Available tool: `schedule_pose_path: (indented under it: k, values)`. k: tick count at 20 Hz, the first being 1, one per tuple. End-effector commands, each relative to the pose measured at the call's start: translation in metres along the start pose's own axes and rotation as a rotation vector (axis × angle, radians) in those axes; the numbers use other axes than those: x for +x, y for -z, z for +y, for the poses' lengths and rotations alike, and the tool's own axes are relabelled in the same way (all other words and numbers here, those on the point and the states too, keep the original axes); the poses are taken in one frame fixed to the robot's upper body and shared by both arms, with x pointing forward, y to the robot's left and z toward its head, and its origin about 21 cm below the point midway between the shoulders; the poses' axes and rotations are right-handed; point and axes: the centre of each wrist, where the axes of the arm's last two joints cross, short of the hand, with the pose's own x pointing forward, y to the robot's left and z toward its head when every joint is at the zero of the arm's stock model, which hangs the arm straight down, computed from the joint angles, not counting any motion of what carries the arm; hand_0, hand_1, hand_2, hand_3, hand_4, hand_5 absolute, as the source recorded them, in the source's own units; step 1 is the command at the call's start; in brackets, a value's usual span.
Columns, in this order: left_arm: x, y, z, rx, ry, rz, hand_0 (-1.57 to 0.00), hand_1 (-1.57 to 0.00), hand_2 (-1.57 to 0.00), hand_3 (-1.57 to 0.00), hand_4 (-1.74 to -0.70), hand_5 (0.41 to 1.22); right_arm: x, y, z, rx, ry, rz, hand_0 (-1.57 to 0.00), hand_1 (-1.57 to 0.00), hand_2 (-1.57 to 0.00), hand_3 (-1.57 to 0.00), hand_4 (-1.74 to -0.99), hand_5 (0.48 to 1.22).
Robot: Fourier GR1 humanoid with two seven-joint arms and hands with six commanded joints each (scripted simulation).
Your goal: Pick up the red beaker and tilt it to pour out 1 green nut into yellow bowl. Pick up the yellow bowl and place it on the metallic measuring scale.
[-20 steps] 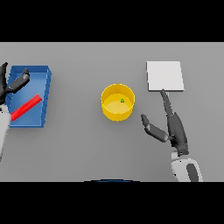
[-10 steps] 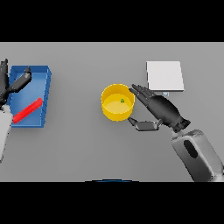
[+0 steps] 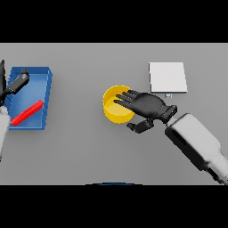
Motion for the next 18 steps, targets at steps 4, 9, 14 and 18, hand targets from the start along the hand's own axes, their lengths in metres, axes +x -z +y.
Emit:
schedule_pose_path:
  k: [4,9,14,18]
  values:
    - [-0.005,-0.001,0.004,-0.002,0.002,-0.004,0.00,0.00,0.00,0.00,-0.74,0.698,0.001,0.020,0.001,0.083,-0.022,-0.019,0.00,0.00,0.00,0.00,-1.225,0.722]
    - [-0.005,-0.001,0.002,0.004,0.007,-0.005,0.00,0.00,0.00,0.00,-0.74,0.699,0.007,0.042,-0.003,0.152,-0.071,-0.020,0.00,0.00,0.00,0.00,-1.255,0.733]
    - [-0.006,-0.001,0.006,0.007,0.000,-0.003,0.00,0.00,0.00,0.00,-0.74,0.699,0.007,0.052,-0.002,0.218,-0.095,-0.010,0.00,0.00,0.00,0.00,-1.263,0.739]
    - [-0.008,0.000,0.008,0.008,0.004,0.014,0.00,0.00,0.00,0.00,-0.74,0.697,0.006,0.057,-0.002,0.263,-0.079,0.008,0.00,0.00,0.00,-0.03,-1.282,0.749]
